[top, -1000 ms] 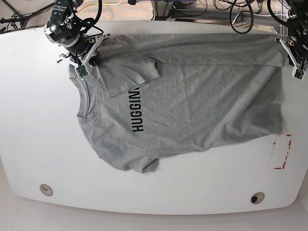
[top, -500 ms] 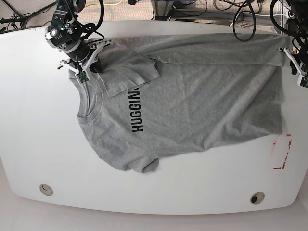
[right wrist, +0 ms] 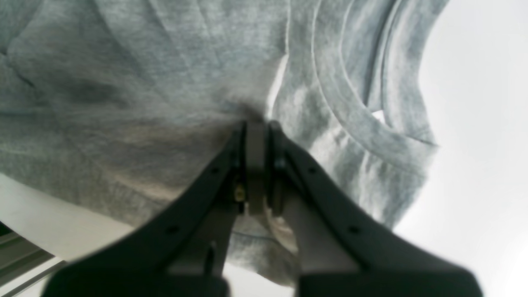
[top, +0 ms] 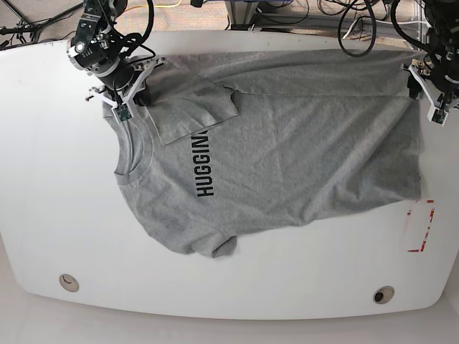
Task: Fold the T-shirt properly
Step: 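Pull the grasped shirt edge toward the hem with both grippers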
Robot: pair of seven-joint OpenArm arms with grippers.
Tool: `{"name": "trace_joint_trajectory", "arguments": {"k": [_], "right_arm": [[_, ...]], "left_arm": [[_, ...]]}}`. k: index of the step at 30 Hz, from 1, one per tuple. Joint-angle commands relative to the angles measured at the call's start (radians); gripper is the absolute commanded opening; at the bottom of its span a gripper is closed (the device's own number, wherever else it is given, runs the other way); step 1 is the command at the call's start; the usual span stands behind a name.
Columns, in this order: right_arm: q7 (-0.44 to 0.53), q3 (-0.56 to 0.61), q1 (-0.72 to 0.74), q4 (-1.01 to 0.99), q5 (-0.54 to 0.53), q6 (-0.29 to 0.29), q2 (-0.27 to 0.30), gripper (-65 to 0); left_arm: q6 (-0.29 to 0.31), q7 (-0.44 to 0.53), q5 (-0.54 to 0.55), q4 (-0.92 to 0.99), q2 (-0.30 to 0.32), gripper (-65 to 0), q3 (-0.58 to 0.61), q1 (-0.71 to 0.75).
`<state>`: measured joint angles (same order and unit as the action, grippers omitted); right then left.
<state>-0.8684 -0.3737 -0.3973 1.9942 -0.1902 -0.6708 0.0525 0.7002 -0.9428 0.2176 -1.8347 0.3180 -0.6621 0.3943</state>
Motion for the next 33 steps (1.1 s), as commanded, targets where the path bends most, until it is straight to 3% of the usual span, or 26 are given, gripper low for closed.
{"name": "trace_joint_trajectory", "arguments": {"k": [1,9,18,28,33], "right_arm": [[0.019,-0.003,0.004,0.015,-0.018,-0.005,0.005,-65.0],[0.019,-0.003,0.001,0.015,-0.018,-0.005,0.005,-65.0],[0.019,-0.003,0.001,0.015,-0.018,-0.005,0.005,-65.0],[0.019,-0.003,0.001,0.015,-0.018,-0.005,0.005,-65.0],[0.019,-0.003,0.001,0.015,-0.018,-0.005,0.004,-65.0]], "left_arm": [[-0.002,0.009,0.001,0.023,0.017,-26.7,-0.002,-0.008],[-0.002,0.009,-0.002,0.057,0.017,-27.5,-0.006,-0.036],[-0.002,0.011,-0.002,0.128,0.020,-55.7,0.005,-0.044],[-0.002,0.011,0.001,0.137,0.023,-55.6,0.029,-0.045],[-0.002,0.011,-0.002,0.137,0.023,-65.0,0.029,-0.045]]}}
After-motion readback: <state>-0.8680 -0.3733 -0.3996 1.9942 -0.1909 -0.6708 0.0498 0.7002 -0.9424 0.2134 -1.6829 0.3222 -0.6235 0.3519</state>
